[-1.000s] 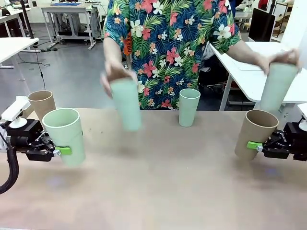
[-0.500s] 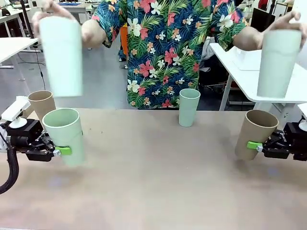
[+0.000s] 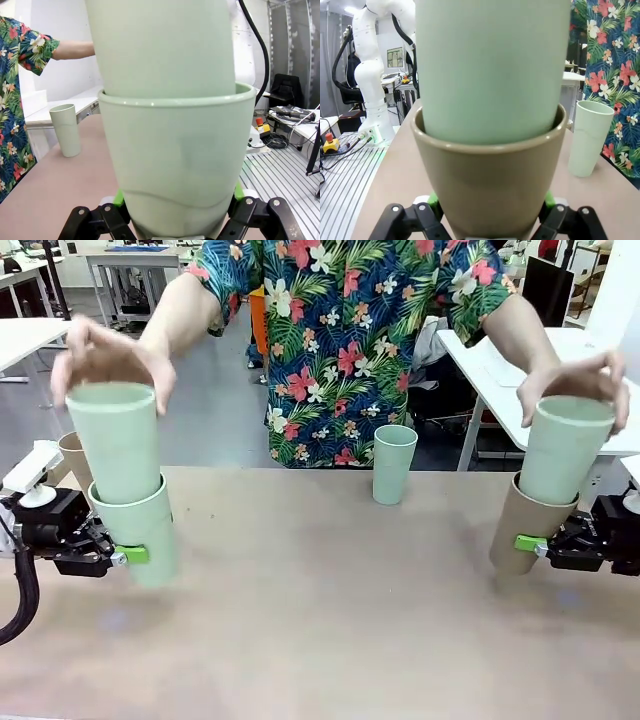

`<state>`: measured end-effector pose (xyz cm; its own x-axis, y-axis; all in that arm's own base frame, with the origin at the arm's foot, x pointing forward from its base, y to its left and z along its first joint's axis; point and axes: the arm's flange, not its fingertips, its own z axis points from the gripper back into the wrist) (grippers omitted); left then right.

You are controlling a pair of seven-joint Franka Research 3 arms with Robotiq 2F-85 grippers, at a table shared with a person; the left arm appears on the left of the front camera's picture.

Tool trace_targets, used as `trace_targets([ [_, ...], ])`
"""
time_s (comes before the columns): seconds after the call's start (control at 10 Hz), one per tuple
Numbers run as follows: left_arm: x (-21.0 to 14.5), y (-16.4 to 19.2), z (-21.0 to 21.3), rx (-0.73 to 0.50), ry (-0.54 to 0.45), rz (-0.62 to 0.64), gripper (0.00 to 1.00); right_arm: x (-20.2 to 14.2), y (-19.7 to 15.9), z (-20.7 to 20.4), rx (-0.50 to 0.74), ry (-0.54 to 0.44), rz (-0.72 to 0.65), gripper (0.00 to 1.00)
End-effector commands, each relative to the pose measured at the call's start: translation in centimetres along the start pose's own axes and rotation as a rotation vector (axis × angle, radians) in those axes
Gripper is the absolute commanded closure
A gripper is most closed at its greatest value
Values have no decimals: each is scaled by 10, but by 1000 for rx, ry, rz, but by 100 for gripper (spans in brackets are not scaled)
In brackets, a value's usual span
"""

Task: Stack the cups and store them in the basket.
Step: Place the stack of Reusable plastic cups into the Pantry Basket.

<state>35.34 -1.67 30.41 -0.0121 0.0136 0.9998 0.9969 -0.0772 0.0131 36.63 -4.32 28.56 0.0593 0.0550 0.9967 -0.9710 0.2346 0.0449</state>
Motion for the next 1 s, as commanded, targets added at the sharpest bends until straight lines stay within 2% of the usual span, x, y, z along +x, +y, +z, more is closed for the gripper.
trace_targets([
  [0.0,2,0,0,3,0,-7,15,2,0,0,0,1,8,15],
  [0.9,2,0,0,3,0,-7,15,2,0,0,0,1,8,15],
])
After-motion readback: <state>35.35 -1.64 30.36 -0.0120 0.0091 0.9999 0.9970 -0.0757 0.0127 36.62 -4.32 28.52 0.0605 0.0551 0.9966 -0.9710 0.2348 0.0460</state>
